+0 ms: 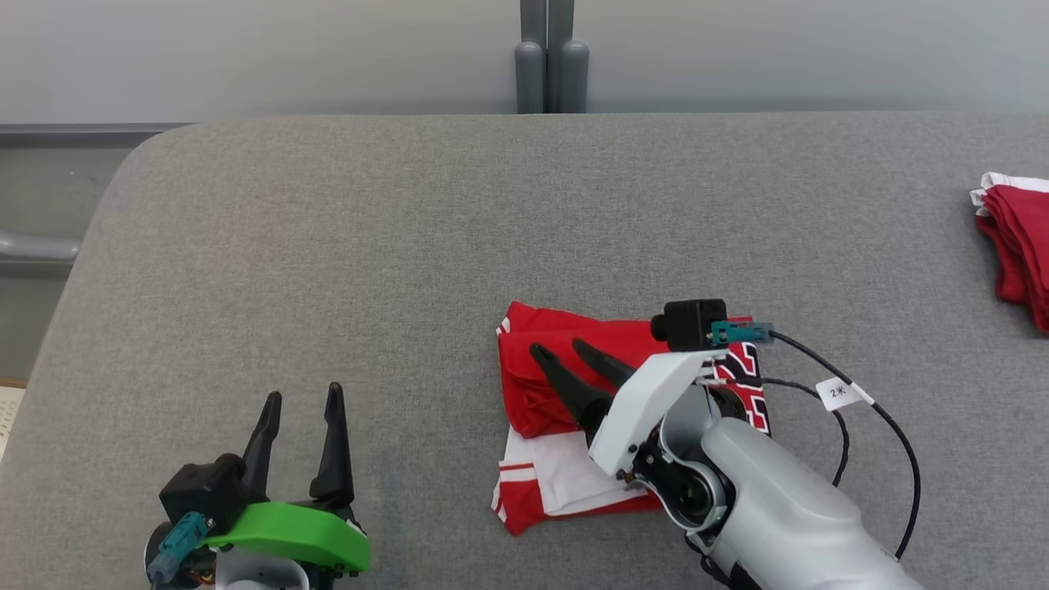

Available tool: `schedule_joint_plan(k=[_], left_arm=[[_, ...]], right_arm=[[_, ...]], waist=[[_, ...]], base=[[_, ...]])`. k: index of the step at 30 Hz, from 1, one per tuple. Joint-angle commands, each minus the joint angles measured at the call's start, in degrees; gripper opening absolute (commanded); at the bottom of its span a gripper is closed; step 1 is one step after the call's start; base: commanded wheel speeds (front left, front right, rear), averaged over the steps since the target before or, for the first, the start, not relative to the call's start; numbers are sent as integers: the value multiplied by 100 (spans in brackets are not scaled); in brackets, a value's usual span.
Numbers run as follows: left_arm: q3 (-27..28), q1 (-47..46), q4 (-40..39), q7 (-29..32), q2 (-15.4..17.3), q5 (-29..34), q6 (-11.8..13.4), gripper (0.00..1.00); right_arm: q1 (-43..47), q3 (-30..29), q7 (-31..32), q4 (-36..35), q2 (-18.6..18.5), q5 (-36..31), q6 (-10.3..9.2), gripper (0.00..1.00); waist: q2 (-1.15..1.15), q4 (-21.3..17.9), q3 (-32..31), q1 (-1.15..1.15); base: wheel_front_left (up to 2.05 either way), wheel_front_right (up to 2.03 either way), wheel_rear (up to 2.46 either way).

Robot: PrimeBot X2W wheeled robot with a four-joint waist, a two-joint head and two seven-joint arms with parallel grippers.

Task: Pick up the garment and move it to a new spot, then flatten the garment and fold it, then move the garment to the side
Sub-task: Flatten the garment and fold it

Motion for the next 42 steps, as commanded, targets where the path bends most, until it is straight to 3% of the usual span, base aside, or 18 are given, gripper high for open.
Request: schedule_joint_plan(k=[1, 8, 15, 20, 21, 23, 27, 34, 42], left_arm=[[16, -76, 8, -16, -14, 55, -48, 100], [-35, -76, 4, -17, -60, 126, -96, 100], [-42, -55, -23, -17, -74, 170, -98, 100], [-39, -30, -53, -17, -61, 150, -91, 100], [-42, -31, -58, -17, -57, 152, -95, 100], [-55, -28, -62, -17, -50, 152, -97, 100], [-73, -25, -69, -17, -36, 149, -96, 100], [-102, -36, -86, -3, -7, 140, -67, 100], [-143, -43, -76, 10, -5, 120, -56, 100]], right_arm=[[-116, 15, -120, -16, -11, 88, 3, 100], [-341, -178, -567, -110, -12, 17, 3, 100], [-299, -821, -877, -74, -34, -518, 3, 100], [-86, -1262, -1065, -173, -248, -1065, 3, 100], [-29, -1326, -1099, -187, -281, -1171, 2, 90], [119, -1435, -1118, -192, -371, -1412, 3, 45], [466, -1483, -1030, -234, -523, -1756, 2, 0], [932, -936, -769, -326, -839, -2035, 2, 0], [944, -518, -861, -4, -728, -1930, 2, 0]], waist=[[0, -45, 7, 0], [0, -198, 15, 0], [0, -304, 25, 0], [0, -332, 26, 0], [0, -331, 25, 0], [0, -320, 21, 0], [0, -273, 19, 0], [0, -138, 59, 0], [0, 72, 95, 0]], base=[[0, 0, 0], [0, 0, 0], [0, 0, 0], [0, 0, 0], [0, 0, 0], [0, 0, 0], [0, 0, 0], [0, 0, 0], [0, 0, 0]])
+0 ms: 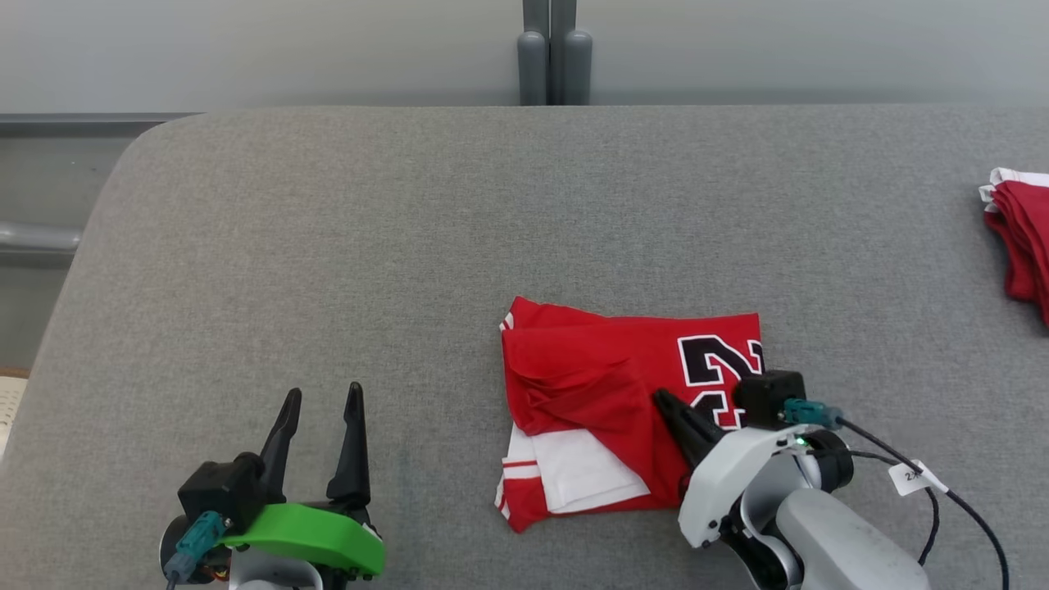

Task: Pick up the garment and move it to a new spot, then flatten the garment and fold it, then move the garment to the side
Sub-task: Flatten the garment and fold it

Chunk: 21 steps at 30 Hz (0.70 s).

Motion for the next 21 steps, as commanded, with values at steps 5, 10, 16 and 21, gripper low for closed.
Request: schedule_joint_plan(k=[5, 10, 16, 21], left_arm=[[-18, -67, 5, -3, 35, -2, 17, 100], [-18, -52, -29, 2, 63, -12, 46, 100], [-14, -65, -48, -2, 71, -46, 74, 100], [36, -37, -73, -10, 90, -71, 105, 100]], right_arm=[[-177, 402, -187, 333, 287, 154, 1, 0], [-302, 1124, -216, 393, 448, 391, 1, 0], [-465, 1906, -291, 485, 429, 635, 1, 0], [-705, 2049, -657, 470, 305, 684, 1, 0]], waist=[[0, 207, 13, 0], [0, 326, 23, 0], [0, 375, 51, 0], [0, 294, 53, 0]], base=[[0, 0, 0], [0, 0, 0], [0, 0, 0], [0, 0, 0]])
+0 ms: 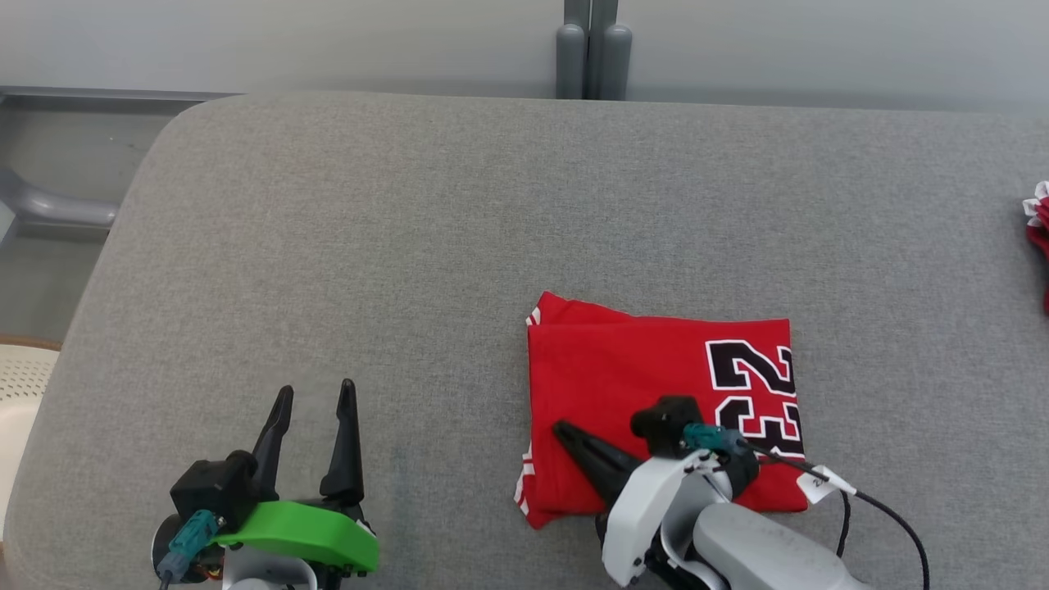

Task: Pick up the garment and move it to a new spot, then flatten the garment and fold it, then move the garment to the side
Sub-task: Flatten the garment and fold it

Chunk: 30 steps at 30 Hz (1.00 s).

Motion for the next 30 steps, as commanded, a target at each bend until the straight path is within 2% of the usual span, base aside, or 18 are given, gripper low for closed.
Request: schedule_joint_plan(k=[1, 5, 6, 7, 8, 9, 10, 14, 18, 24, 30], left_arm=[[24, -33, -19, -23, 44, -51, 30, 100], [37, -76, -51, -28, 71, -6, 45, 100], [48, -98, -59, -30, 80, 10, 51, 100], [51, -122, -71, -31, 83, 23, 55, 100], [58, -148, -81, -33, 84, 41, 52, 100], [54, -164, -90, -35, 81, 49, 45, 100], [69, -176, -97, -38, 79, 57, 53, 100], [114, -244, -113, -41, 36, 89, 81, 100], [179, -238, -116, -44, -19, 120, 95, 100], [305, -73, -169, -48, -130, 230, 60, 100], [467, 132, -236, -45, -251, 438, -5, 100]], right_arm=[[-93, -74, -104, -22, -52, -14, 1, 0], [-202, -573, -241, -194, -149, -234, 1, 0], [-206, -891, -251, -357, -171, -352, 1, 18], [-158, -1166, -253, -501, -185, -486, 1, 31], [-17, -1495, -243, -689, -188, -662, 1, 56], [120, -1784, -243, -842, -184, -811, 1, 92], [259, -2142, -243, -1051, -159, -1014, 1, 100], [774, -3315, -243, -1863, 23, -1769, 1, 100], [1302, -4115, -244, -2521, 208, -2351, 1, 100], [1878, -4735, -243, -3053, 380, -2622, 1, 100], [2237, -5044, -245, -3082, 395, -2896, 1, 100]], waist=[[0, -55, -8, 0], [0, -179, -36, 0], [0, -221, -45, 0], [0, -252, -49, 0], [0, -293, -59, 0], [0, -316, -66, 0], [0, -354, -77, 0], [0, -481, -117, 0], [0, -586, -162, 0], [0, -691, -266, 0], [0, -731, -391, 0]], base=[[0, 0, 0], [0, 0, 0], [0, 0, 0], [0, 0, 0], [0, 0, 0], [0, 0, 0], [0, 0, 0], [0, 0, 0], [0, 0, 0], [0, 0, 0], [0, 0, 0]])
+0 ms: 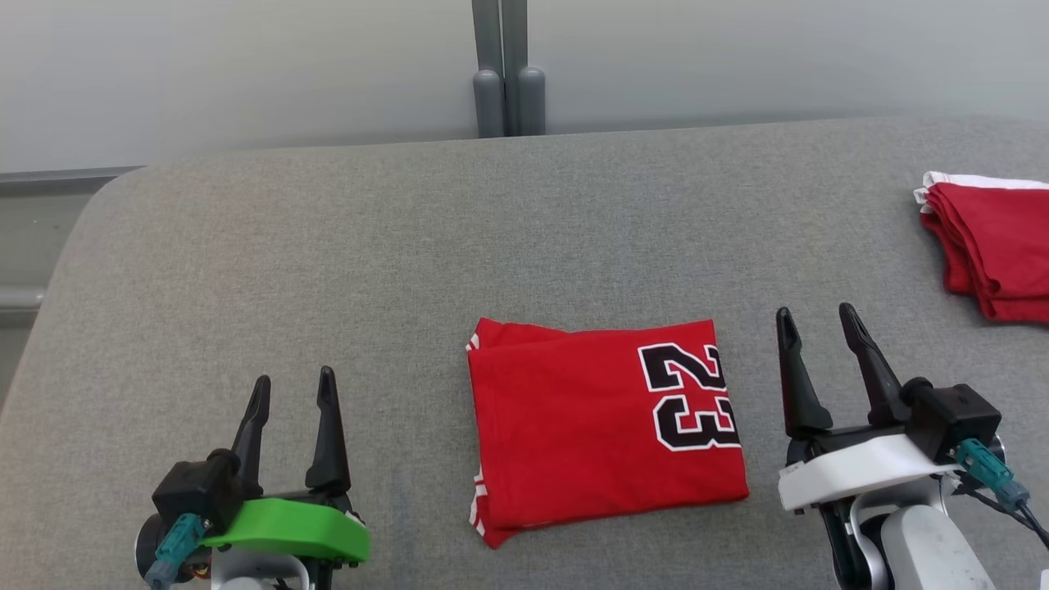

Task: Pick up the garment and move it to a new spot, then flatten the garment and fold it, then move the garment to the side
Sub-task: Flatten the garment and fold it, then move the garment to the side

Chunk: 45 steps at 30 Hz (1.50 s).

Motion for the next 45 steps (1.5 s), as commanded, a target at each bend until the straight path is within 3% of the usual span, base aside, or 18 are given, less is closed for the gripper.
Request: schedule_joint_plan(k=[1, 26, 35, 40, 45], left_arm=[[43, 109, -17, -15, -36, 110, -36, 100], [389, 283, 107, -16, -349, 526, -323, 100], [392, 307, 136, -17, -411, 618, -379, 100], [364, 305, 147, -17, -437, 634, -415, 100], [350, 205, 197, -17, -463, 597, -462, 100]], right_arm=[[110, -70, -15, 36, -1, -49, 1, 100], [123, -184, -16, 448, 0, -92, 1, 100], [-115, -365, 3, 822, -1, -494, 1, 100], [-364, -572, 845, 1310, -18, -410, 0, 100], [-586, -398, 1764, 1658, -114, 98, 0, 100]], waist=[[0, -18, -54, 0], [0, 25, -170, 0], [0, 97, -137, 0], [0, 205, -64, 0], [0, 373, 88, 0]], base=[[0, 0, 0], [0, 0, 0], [0, 0, 0], [0, 0, 0], [0, 0, 0]])
